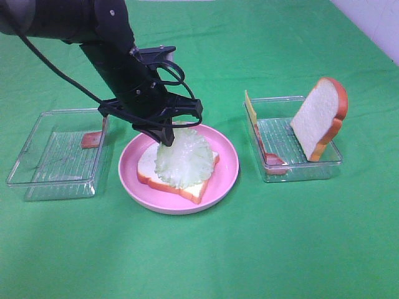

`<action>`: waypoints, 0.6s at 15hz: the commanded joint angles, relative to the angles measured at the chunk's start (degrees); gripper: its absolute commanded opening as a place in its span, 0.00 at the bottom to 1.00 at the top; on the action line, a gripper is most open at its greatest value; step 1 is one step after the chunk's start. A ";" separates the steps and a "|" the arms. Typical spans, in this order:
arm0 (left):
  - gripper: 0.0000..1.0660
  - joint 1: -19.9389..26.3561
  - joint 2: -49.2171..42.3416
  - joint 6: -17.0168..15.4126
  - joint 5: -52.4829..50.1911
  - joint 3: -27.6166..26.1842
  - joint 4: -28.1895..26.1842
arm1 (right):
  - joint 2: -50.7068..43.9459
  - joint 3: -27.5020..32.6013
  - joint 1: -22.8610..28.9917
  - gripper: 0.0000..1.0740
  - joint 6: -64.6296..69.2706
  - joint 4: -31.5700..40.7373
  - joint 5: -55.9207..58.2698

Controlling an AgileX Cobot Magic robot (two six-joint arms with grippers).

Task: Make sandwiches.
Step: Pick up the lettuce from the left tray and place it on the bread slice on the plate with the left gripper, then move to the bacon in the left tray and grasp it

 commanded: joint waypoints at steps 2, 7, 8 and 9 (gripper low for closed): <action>0.30 -0.11 0.11 -1.95 -0.52 0.34 1.89 | -0.74 0.29 -0.11 0.74 -0.69 0.17 -0.34; 0.57 0.34 -1.09 -3.27 1.26 -0.11 4.13 | -0.74 0.29 -0.11 0.74 -0.69 0.17 -0.34; 0.57 0.34 -1.66 -3.50 2.58 -0.97 5.67 | -0.74 0.29 -0.11 0.74 -0.69 0.17 -0.34; 0.57 0.34 -2.18 -3.50 4.64 -2.58 6.36 | -0.74 0.29 -0.11 0.74 -0.69 0.17 -0.34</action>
